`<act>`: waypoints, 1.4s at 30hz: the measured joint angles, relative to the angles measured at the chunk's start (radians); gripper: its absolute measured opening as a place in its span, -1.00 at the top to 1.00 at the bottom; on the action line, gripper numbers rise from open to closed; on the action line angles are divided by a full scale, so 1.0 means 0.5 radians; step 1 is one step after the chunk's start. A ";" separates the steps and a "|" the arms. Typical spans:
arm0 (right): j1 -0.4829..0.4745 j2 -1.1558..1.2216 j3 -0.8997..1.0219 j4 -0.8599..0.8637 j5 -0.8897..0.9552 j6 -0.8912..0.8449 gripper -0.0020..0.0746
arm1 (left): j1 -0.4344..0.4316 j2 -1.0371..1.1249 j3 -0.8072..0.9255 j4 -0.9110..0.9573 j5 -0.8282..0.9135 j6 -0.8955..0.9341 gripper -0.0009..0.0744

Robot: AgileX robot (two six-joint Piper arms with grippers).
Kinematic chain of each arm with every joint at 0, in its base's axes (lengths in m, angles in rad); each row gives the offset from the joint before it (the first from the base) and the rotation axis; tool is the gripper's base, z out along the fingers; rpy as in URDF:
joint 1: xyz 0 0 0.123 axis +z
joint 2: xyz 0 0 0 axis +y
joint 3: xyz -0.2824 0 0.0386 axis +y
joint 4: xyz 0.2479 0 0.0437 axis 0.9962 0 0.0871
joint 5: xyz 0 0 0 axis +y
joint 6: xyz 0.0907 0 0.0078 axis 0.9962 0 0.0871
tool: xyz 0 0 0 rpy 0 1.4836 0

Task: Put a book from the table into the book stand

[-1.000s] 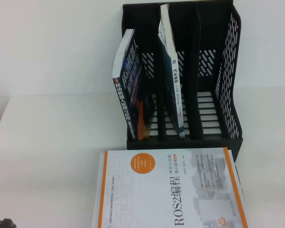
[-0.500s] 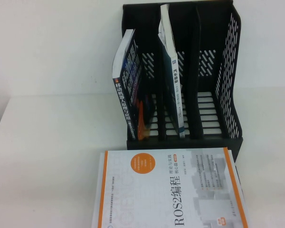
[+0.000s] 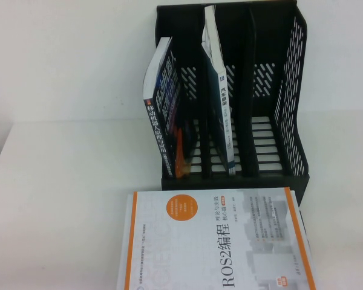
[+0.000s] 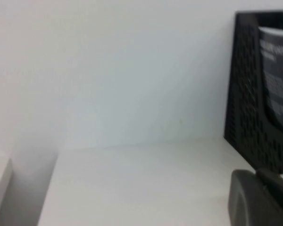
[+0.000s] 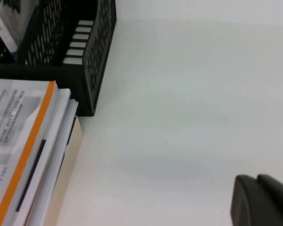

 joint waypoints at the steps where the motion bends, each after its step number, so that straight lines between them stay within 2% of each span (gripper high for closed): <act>1: 0.000 0.000 0.000 0.000 0.000 0.000 0.95 | 0.000 -0.005 0.000 0.000 0.048 0.007 0.98; 7: 0.000 0.000 0.000 0.000 0.000 0.000 0.95 | 0.000 -0.005 0.000 0.003 0.155 0.038 0.98; 12: 0.000 0.000 0.000 0.000 0.000 0.000 0.95 | 0.000 -0.005 0.000 0.036 -0.014 0.038 0.98; 15: 0.000 0.000 0.000 0.000 0.000 0.000 0.95 | 0.000 -0.005 0.000 0.290 -0.184 -0.030 0.98; 19: 0.000 0.000 0.000 0.000 0.000 0.000 0.95 | 0.000 -0.006 0.000 0.671 -0.314 -0.298 0.98; 22: 0.000 0.000 0.000 0.000 0.000 0.000 0.95 | 0.000 -0.009 0.000 0.837 -0.182 -0.486 0.98; 31: 0.000 0.000 0.000 0.000 0.000 0.000 0.95 | 0.000 -0.009 0.000 1.161 0.559 -1.217 0.98; 36: 0.000 0.000 0.000 0.000 0.000 0.000 0.95 | 0.000 -0.009 -0.004 1.277 0.618 -1.333 0.98; 42: 0.000 0.000 0.000 0.000 0.000 0.000 0.95 | 0.099 -0.009 -0.004 1.326 0.627 -1.351 0.98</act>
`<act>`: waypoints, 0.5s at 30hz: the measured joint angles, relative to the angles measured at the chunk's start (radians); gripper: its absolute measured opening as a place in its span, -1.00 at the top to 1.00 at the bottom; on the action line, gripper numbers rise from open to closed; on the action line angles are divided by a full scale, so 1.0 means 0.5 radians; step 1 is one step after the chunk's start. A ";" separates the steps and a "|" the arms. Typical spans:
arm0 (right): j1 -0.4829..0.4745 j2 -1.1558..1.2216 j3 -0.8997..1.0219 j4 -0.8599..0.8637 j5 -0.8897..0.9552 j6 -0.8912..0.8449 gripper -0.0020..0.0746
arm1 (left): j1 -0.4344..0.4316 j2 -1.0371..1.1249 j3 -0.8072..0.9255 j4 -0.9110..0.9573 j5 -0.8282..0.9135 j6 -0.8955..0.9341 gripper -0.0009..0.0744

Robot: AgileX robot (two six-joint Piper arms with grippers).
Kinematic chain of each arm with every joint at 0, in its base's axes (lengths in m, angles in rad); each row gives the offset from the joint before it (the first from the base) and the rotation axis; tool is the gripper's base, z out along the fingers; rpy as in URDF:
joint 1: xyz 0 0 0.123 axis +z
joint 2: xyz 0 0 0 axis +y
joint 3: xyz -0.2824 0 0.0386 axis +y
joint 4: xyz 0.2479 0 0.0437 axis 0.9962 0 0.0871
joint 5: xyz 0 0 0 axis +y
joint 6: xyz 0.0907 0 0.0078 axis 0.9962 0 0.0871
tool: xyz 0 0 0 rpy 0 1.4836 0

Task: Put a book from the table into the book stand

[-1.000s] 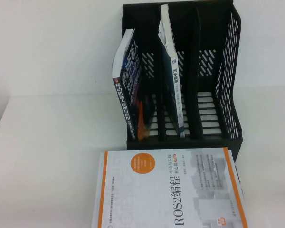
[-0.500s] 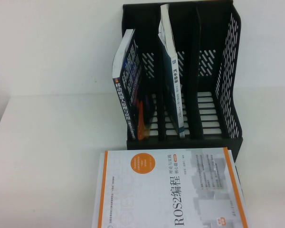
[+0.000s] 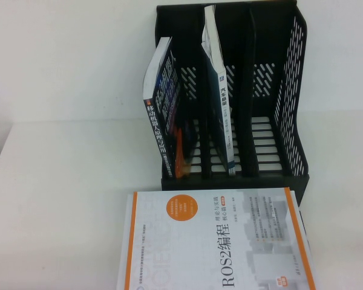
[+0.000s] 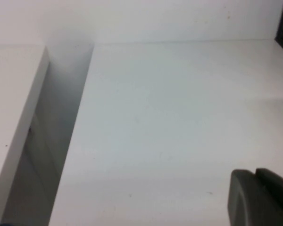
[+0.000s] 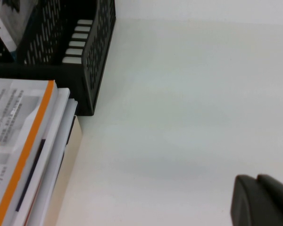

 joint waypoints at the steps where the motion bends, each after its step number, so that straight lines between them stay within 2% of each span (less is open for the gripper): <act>1: 0.000 0.000 0.000 0.000 0.000 0.000 0.95 | 0.014 0.000 0.000 0.000 0.004 0.001 0.98; 15: 0.000 0.000 0.000 0.000 0.000 0.000 0.95 | 0.007 0.000 -0.003 0.005 0.004 0.037 0.98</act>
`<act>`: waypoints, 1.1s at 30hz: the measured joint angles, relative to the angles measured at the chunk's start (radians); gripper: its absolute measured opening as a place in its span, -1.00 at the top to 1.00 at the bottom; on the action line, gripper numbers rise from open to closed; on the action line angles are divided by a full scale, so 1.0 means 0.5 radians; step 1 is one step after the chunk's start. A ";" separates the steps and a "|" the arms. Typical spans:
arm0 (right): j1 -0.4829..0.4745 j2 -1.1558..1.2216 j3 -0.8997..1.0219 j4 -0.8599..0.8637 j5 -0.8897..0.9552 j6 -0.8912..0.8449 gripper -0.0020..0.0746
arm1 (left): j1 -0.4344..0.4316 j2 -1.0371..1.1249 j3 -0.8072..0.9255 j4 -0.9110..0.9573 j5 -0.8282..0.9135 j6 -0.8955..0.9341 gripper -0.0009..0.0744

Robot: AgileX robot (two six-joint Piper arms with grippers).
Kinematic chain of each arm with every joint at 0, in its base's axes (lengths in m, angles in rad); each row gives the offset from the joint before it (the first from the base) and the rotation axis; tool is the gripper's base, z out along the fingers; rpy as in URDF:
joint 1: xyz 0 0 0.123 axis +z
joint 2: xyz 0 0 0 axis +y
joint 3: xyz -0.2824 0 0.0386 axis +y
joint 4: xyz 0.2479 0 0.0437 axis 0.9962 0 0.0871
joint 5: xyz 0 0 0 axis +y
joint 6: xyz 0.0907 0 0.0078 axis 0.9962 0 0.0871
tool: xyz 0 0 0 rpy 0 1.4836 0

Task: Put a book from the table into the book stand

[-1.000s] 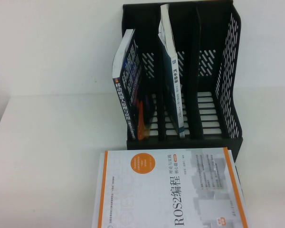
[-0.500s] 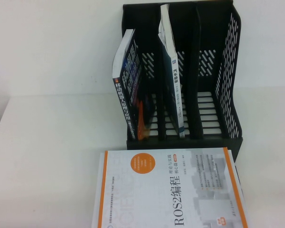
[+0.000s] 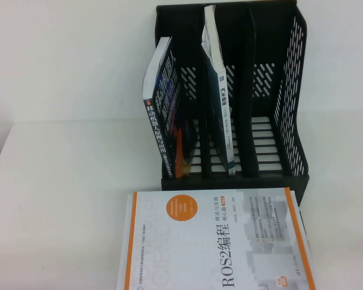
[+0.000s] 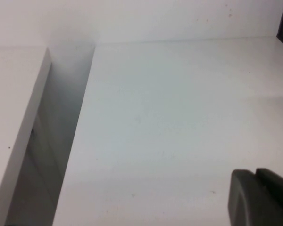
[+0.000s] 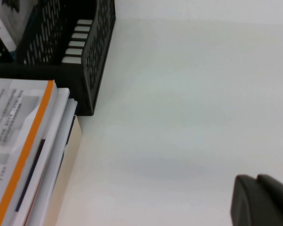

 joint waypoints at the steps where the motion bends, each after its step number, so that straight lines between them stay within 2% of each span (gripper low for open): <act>1: 0.000 0.000 0.000 0.000 0.000 0.000 0.95 | 0.009 0.000 0.000 0.000 0.000 0.000 0.98; 33: 0.000 0.000 0.022 -0.044 -0.013 0.010 0.96 | 0.012 0.000 -0.001 0.000 0.012 0.000 0.98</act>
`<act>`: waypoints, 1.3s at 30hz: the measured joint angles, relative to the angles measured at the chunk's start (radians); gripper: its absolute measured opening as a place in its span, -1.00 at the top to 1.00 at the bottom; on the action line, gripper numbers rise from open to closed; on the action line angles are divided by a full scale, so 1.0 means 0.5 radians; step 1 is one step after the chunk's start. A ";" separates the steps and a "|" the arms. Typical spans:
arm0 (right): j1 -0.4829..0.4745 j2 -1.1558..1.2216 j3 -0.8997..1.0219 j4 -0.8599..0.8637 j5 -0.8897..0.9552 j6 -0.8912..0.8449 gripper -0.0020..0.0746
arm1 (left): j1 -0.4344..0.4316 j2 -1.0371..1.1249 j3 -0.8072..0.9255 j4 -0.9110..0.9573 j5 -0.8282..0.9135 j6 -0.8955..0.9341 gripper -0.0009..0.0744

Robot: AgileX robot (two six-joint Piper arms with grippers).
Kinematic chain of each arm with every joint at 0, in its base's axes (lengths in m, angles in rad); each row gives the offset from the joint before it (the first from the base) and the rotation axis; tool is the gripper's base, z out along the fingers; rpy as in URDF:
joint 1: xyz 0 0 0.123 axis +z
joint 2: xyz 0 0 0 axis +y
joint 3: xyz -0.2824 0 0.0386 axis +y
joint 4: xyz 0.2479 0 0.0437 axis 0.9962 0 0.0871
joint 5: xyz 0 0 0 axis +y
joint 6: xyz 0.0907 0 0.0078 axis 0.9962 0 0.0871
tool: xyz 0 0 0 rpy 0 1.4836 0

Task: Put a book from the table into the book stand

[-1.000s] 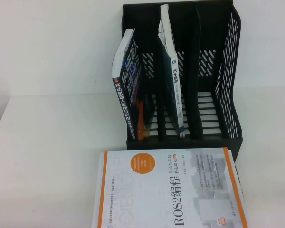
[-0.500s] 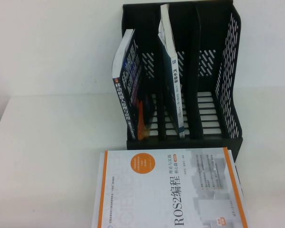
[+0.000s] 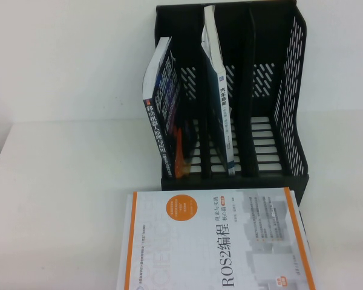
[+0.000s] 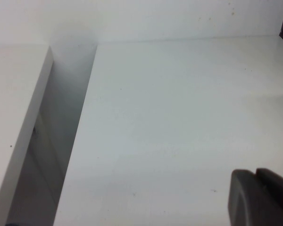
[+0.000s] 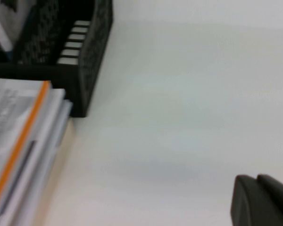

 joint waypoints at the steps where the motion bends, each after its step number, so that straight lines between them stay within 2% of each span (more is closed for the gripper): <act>1: 0.000 -0.005 0.018 -0.078 -0.013 0.032 0.96 | 0.000 0.000 0.000 0.000 0.000 0.000 0.98; 5: -0.058 -0.037 0.076 -0.180 -0.053 0.078 0.96 | 0.000 0.000 0.000 0.000 0.000 0.000 0.98; 10: -0.262 -0.127 0.100 -0.052 -0.199 -0.235 0.96 | 0.000 0.000 0.000 0.000 0.000 0.004 0.98; 17: -0.615 -0.298 0.256 0.307 -0.337 -0.563 0.96 | 0.000 0.000 0.000 0.000 0.001 0.004 0.98; 25: -0.953 -0.451 0.621 0.685 -0.541 -0.815 0.96 | 0.000 0.000 0.000 0.000 0.004 0.004 0.98; 31: -1.019 -0.582 0.733 0.795 -0.724 -0.970 0.96 | 0.000 0.000 0.000 0.000 0.004 0.004 0.98; 39: -1.027 -0.596 0.733 0.922 -0.728 -1.015 0.96 | 0.000 0.000 0.000 0.000 0.004 0.004 0.98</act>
